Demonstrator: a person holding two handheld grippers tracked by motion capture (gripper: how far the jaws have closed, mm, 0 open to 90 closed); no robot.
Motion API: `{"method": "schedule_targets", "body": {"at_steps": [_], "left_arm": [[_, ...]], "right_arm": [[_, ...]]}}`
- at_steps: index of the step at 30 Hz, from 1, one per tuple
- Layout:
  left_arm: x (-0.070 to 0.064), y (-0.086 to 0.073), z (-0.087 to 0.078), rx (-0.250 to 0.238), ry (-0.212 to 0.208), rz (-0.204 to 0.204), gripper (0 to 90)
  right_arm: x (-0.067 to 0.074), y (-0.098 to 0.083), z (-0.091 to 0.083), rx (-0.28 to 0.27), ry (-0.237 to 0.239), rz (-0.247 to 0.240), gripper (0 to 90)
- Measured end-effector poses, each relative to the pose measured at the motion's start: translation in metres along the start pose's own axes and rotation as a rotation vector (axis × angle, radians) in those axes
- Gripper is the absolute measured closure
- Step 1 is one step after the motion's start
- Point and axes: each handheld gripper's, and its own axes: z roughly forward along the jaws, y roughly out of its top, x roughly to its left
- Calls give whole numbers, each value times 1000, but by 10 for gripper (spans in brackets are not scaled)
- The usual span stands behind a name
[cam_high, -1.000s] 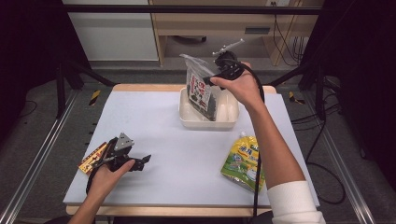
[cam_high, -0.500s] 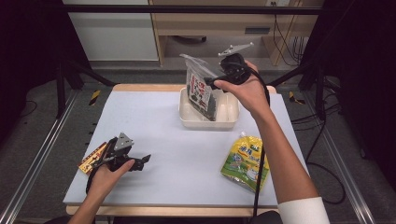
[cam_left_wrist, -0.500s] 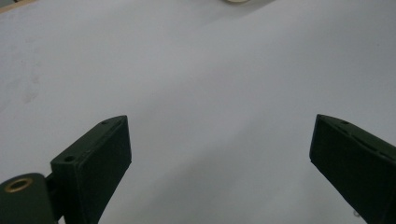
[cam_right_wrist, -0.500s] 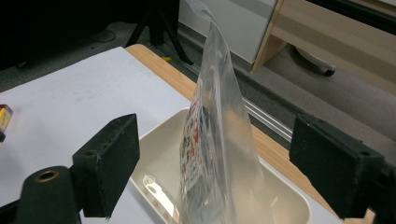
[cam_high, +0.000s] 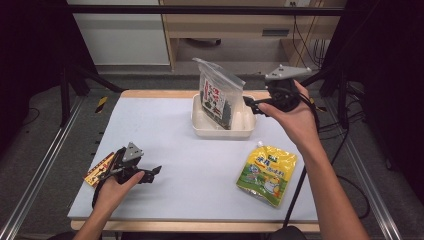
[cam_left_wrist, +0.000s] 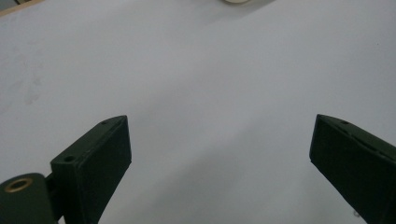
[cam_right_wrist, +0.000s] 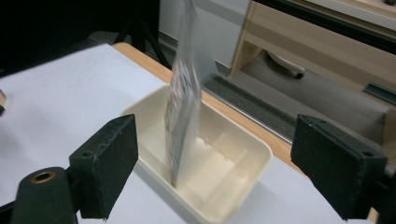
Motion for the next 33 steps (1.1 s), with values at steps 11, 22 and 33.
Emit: {"method": "schedule_targets", "body": {"at_steps": [11, 22, 33], "left_arm": [[1, -1, 0, 1, 6, -7, 54], [3, -1, -1, 1, 9, -10, 54], [3, -1, -1, 4, 10, -8, 54]], "right_arm": [[-10, -88, -25, 46, -70, 87, 221], [-13, -152, -25, 47, -98, 217, 347], [-24, -209, -17, 138, -118, 273, 399]]}}
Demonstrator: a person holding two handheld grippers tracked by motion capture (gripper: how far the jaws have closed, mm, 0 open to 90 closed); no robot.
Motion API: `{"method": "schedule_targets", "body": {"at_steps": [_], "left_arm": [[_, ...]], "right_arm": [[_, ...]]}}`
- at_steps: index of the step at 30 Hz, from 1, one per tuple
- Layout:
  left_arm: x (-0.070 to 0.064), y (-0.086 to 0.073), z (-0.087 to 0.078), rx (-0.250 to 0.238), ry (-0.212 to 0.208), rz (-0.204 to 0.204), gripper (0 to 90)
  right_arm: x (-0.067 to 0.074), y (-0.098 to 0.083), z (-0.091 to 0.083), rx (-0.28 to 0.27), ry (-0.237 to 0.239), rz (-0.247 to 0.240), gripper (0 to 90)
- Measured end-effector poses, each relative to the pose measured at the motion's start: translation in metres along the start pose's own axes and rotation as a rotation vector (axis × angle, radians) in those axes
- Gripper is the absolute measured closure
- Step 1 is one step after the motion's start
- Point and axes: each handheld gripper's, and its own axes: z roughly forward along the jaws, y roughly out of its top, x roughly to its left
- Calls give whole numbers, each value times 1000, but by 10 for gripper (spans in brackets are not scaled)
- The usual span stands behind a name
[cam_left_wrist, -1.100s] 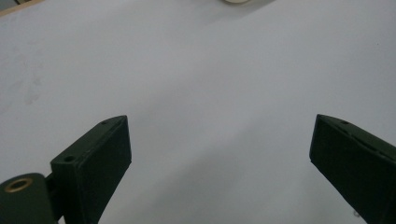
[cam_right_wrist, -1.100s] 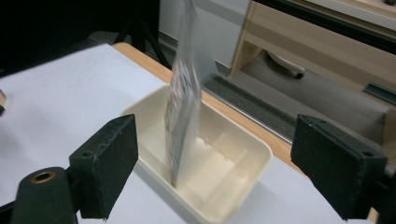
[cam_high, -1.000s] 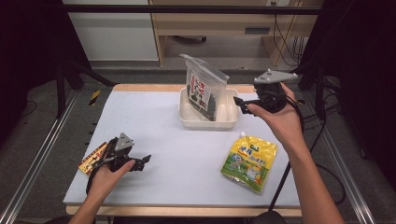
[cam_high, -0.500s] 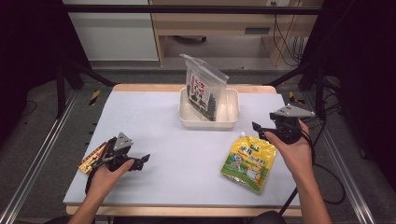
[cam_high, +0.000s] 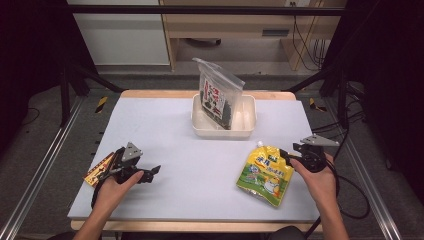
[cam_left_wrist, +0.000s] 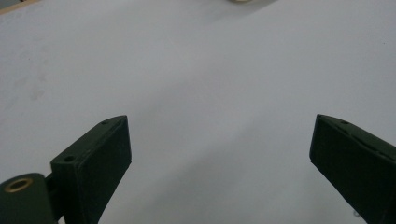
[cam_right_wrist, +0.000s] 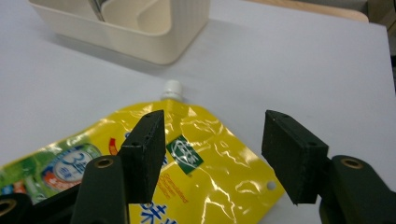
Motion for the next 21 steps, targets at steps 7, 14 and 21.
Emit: {"method": "schedule_targets", "body": {"at_steps": [7, 14, 21], "left_arm": [[0, 0, 0, 3, -1, 4, 54], [-1, 0, 1, 10, -7, 10, 55], [-3, 0, 2, 9, -9, 11, 54]], "right_arm": [[-14, -15, 7, 47, -13, 34, 353], [-26, -27, 17, 104, -4, 72, 330], [-29, -31, 23, 139, 21, 87, 273]]}}
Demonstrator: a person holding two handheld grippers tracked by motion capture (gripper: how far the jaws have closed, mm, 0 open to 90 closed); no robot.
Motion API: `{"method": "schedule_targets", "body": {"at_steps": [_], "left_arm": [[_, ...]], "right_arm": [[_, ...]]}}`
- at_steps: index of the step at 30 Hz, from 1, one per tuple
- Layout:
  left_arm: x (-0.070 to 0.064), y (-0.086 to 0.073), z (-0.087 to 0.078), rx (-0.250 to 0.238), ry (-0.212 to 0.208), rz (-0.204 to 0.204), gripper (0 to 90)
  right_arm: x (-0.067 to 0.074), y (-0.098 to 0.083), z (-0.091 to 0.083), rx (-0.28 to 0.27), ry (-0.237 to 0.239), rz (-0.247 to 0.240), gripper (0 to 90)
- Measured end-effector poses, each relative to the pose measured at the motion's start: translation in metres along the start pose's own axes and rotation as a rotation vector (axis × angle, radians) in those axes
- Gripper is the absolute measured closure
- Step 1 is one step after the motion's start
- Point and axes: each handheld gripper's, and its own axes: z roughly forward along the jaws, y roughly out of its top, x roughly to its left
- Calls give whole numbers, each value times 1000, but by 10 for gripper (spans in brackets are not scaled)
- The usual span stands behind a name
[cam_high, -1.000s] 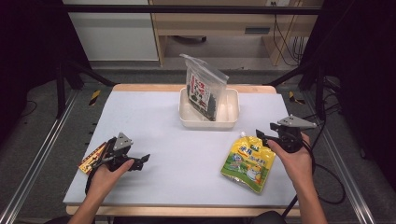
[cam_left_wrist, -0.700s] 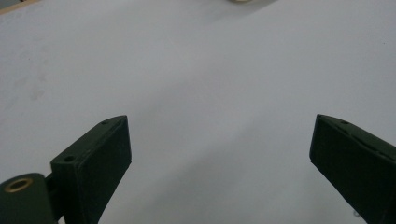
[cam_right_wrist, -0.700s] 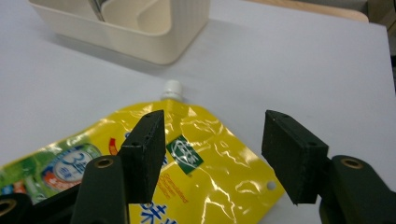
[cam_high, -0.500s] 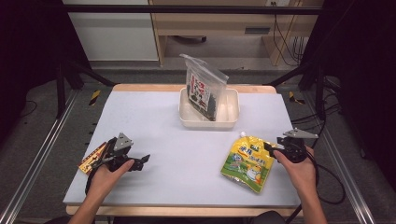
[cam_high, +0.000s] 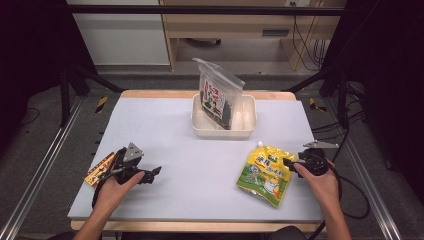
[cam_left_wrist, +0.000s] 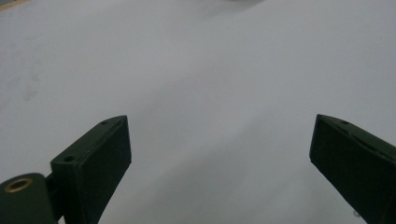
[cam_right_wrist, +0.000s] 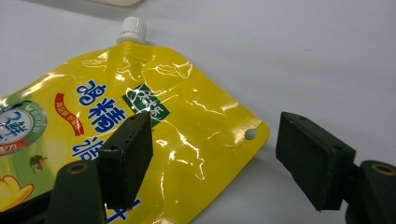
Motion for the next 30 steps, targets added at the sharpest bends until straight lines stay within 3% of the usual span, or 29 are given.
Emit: {"method": "schedule_targets", "body": {"at_steps": [20, 30], "left_arm": [[-2, 0, 2, 13, -9, 13, 55], [-2, 0, 3, 16, -10, 16, 55]], "right_arm": [[-3, -1, 11, 61, 21, 7, 253], [-2, 0, 11, 59, 36, -11, 327]]}}
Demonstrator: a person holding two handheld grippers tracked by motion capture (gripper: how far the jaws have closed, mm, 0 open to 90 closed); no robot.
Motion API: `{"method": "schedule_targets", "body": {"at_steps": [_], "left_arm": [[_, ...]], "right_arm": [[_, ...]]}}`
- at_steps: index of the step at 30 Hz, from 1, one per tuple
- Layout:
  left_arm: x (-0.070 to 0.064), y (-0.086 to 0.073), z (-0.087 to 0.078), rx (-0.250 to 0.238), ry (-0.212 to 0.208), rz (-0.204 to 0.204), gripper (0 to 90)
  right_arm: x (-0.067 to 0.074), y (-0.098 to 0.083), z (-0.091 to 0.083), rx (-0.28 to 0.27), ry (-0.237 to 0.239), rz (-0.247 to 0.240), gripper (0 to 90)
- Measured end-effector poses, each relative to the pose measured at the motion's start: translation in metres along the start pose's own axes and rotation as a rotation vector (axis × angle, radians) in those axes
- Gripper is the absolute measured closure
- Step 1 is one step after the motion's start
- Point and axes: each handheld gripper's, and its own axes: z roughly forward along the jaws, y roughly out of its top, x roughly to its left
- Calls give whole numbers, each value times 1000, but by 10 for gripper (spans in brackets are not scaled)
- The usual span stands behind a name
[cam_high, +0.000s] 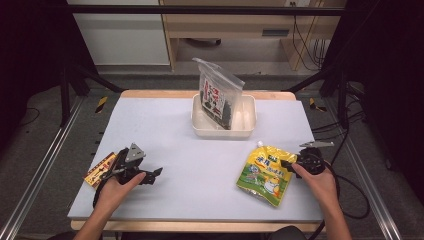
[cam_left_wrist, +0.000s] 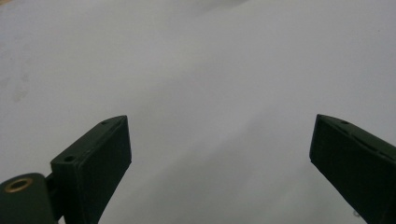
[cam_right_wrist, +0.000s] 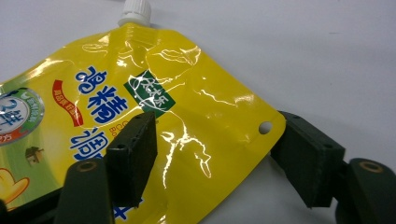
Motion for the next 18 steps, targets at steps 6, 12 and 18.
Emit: {"method": "schedule_targets", "body": {"at_steps": [6, 12, 18], "left_arm": [[0, 0, 0, 1, 0, 2, 55], [0, 0, 0, 2, -1, 2, 55], [0, 0, 0, 3, -4, 3, 55]], "right_arm": [[4, 1, -7, -24, -4, -10, 407], [7, 2, -12, -46, -7, -27, 491], [9, 2, -14, -52, 3, -22, 558]]}}
